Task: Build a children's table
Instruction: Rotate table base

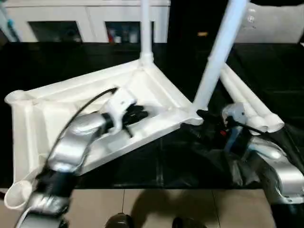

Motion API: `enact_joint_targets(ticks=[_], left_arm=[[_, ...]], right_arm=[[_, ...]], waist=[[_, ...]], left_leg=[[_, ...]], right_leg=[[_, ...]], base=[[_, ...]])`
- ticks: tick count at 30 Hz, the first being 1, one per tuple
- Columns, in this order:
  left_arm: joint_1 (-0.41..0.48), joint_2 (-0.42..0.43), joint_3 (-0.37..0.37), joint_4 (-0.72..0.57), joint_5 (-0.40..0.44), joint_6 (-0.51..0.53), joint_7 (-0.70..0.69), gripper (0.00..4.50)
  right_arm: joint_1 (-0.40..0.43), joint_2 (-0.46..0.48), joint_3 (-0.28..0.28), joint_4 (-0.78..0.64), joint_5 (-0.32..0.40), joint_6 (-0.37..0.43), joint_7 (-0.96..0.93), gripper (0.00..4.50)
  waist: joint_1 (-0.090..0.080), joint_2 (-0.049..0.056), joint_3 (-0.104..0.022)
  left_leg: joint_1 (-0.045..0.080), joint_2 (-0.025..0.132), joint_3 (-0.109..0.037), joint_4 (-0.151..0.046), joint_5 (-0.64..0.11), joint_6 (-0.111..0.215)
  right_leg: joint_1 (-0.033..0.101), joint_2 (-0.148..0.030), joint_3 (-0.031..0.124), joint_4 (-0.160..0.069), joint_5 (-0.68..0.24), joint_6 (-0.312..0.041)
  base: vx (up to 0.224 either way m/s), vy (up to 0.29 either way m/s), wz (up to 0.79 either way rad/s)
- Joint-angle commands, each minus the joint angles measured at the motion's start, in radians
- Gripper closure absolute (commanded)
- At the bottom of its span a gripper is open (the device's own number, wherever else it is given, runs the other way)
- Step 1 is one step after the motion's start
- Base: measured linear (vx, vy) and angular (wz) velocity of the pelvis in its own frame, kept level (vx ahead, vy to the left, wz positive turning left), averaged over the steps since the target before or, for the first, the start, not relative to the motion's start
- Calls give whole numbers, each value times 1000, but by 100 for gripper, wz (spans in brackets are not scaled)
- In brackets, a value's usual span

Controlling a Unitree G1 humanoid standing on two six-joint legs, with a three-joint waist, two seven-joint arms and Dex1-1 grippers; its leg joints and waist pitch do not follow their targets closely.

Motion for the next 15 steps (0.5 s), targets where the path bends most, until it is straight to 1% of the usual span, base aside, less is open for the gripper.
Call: enact_joint_targets(ticks=[1, 2, 3, 4, 5, 6, 7, 8, 9, 10, 11, 12, 13, 14, 15], left_arm=[[42, 59, 23, -94, -37, 32, -55, 320], [42, 59, 23, -94, -37, 32, -55, 320], [64, 90, 20, -119, -39, 42, -65, 315], [77, 106, 19, -131, -40, 39, -75, 285], [90, 121, 25, -142, -43, 42, -81, 285], [104, 137, 31, -156, -49, 47, -88, 275], [104, 137, 31, -156, -49, 47, -88, 272], [125, 164, 42, -187, -58, 61, -101, 265], [131, 171, 46, -197, -61, 67, -104, 256], [144, 182, 55, -215, -69, 76, -111, 245], [146, 185, 56, -218, -69, 77, -111, 237], [150, 189, 57, -223, -70, 80, -113, 233], [156, 199, 57, -232, -76, 86, -112, 230], [159, 203, 57, -235, -78, 88, -111, 223], [162, 212, 56, -240, -84, 90, -108, 212]], right_arm=[[-46, -3, 14, 85, -39, -43, 4, 0], [-46, -3, 14, 85, -39, -43, 4, 0], [-64, -7, 17, 119, -50, -58, 2, 0], [-78, -11, 17, 145, -60, -70, -2, 0], [-95, -17, 15, 180, -69, -83, -3, 0], [-113, -26, 14, 215, -81, -98, -4, 0], [-113, -26, 14, 215, -81, -98, -4, 0], [-145, -46, 9, 276, -96, -120, -2, 0], [-156, -52, 6, 296, -98, -127, 0, 0], [-183, -66, 3, 353, -113, -150, -8, 0], [-189, -69, 3, 365, -116, -155, -10, 0], [-200, -74, 1, 389, -122, -166, -14, 0], [-221, -79, -3, 438, -132, -189, -23, 0], [-238, -81, -9, 473, -136, -205, -35, 0], [-276, -79, -28, 552, -142, -241, -57, 0]], waist=[[5, 2, -79], [2, 1, -78], [5, 2, -77], [4, 1, -79], [6, 3, -78], [6, 3, -80], [6, 3, -80], [9, 3, -81], [9, 4, -82], [9, -2, -81], [10, -1, -81], [13, 1, -80], [16, 2, -80], [16, 1, -80], [16, 2, -82]], left_leg=[[21, 63, -27, -73, -204, 47], [18, 63, -29, -74, -203, 45], [22, 60, -24, -72, -204, 46], [17, 60, -26, -72, -193, 47], [19, 60, -25, -73, -191, 46], [20, 59, -24, -70, -183, 43], [20, 59, -24, -70, -183, 43], [21, 58, -22, -69, -179, 46], [20, 59, -24, -69, -182, 46], [21, 58, -22, -69, -185, 47], [21, 58, -23, -68, -185, 45], [23, 57, -21, -66, -189, 45], [25, 57, -20, -65, -195, 43], [23, 57, -21, -66, -197, 42], [24, 57, -22, -66, -199, 39]], right_leg=[[51, -95, 53, -79, -328, -178], [52, -94, 54, -77, -318, -182], [50, -91, 56, -80, -312, -178], [55, -93, 55, -74, -292, -185], [53, -91, 56, -75, -293, -183], [53, -91, 56, -72, -277, -188], [53, -91, 56, -72, -277, -188], [53, -90, 56, -71, -264, -193], [56, -91, 55, -70, -267, -197], [55, -89, 55, -72, -275, -198], [56, -91, 55, -69, -278, -202], [54, -91, 55, -72, -296, -199], [52, -91, 56, -74, -310, -194], [54, -91, 55, -74, -316, -192], [53, -91, 54, -73, -316, -193]], base=[[0, 0, 0], [0, 0, 0], [0, 0, 0], [0, 0, 0], [0, 0, 0], [0, 0, 0], [0, 0, 0], [0, 0, 0], [0, 0, 0], [0, 0, 0], [0, 0, 0], [0, 0, 0], [0, 0, 0], [0, 0, 0], [0, 0, 0]])
